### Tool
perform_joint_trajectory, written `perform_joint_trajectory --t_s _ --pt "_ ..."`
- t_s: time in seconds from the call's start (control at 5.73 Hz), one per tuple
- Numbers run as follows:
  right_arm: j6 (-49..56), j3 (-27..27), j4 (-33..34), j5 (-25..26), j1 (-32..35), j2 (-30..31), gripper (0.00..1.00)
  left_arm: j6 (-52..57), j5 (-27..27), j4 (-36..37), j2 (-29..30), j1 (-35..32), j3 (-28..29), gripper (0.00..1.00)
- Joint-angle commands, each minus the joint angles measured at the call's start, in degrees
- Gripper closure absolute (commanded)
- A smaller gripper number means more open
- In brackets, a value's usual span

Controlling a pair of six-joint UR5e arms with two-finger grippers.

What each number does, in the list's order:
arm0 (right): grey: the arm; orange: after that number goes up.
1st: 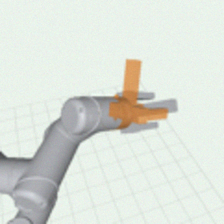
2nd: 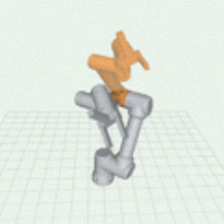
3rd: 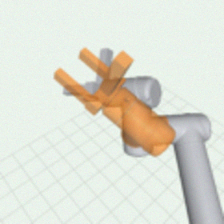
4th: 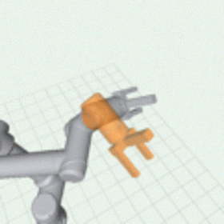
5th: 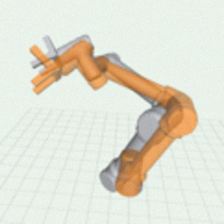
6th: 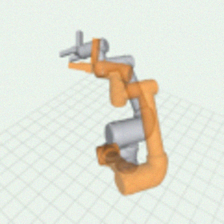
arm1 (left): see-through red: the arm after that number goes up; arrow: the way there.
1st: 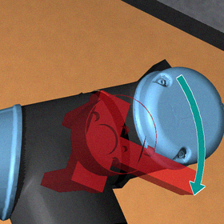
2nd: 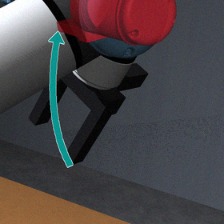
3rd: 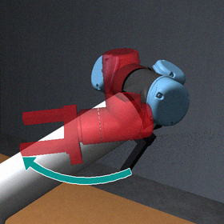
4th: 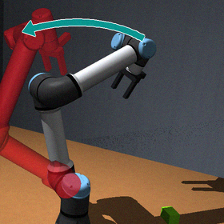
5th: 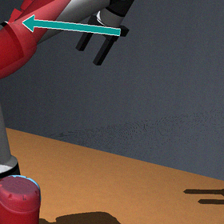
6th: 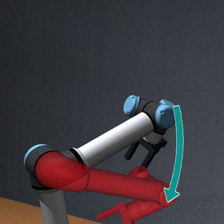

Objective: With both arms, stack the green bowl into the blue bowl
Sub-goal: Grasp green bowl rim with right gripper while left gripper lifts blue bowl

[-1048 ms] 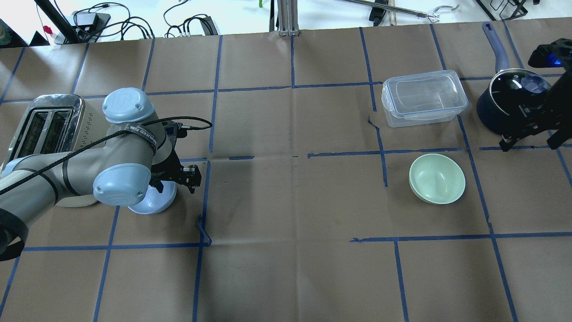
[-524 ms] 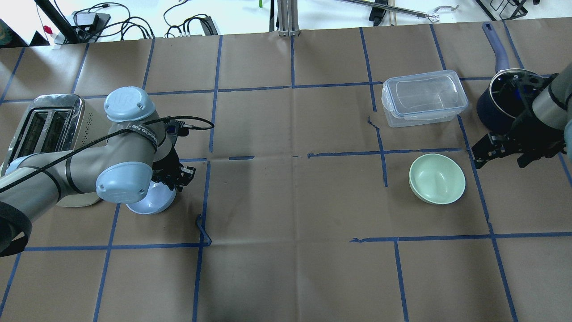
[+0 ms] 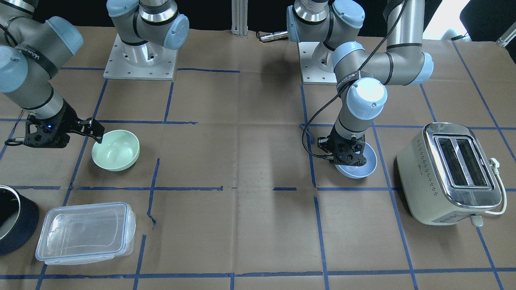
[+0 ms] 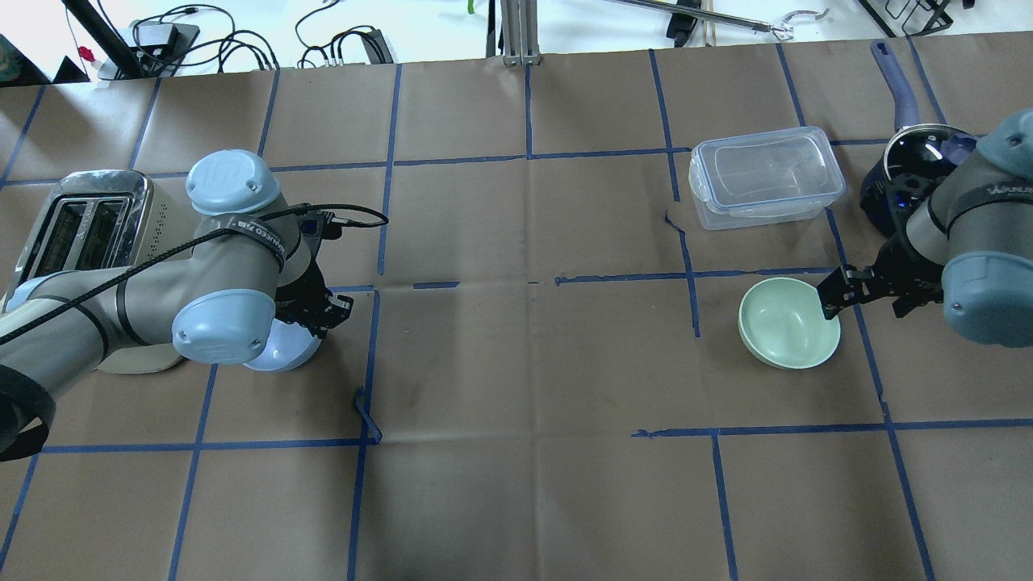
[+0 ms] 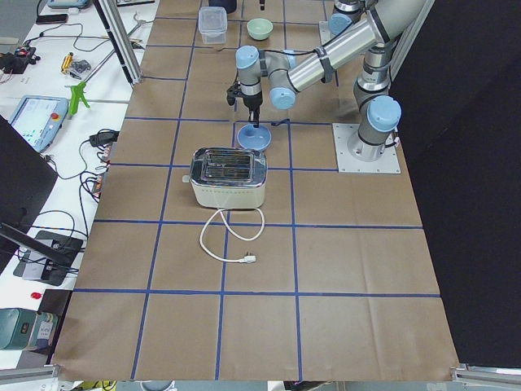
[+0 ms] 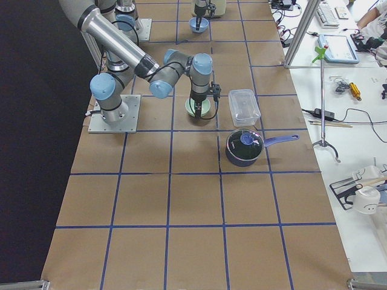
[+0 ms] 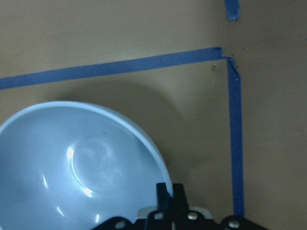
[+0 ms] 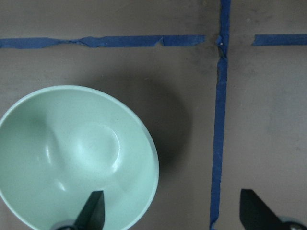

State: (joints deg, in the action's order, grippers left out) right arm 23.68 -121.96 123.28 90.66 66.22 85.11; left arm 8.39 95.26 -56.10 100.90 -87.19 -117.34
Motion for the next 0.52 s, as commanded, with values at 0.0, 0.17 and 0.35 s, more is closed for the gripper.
perform_joint_trajectory --t_s 0.0,0.17,0.35 --pt "0.05 -1.17 1.6 -0.13 0.92 -2.4 0.0 -8.78 -2.08 -5.48 1.22 -5.85 9.44 0.99" --pt "0.05 -1.87 2.65 -0.13 0.92 -3.36 0.0 -13.96 -3.14 -5.77 5.14 -9.98 15.07 0.99" --pt "0.05 -1.88 3.19 -0.05 0.92 -3.63 0.13 -18.01 -3.15 -5.25 9.53 -14.02 21.56 0.97"
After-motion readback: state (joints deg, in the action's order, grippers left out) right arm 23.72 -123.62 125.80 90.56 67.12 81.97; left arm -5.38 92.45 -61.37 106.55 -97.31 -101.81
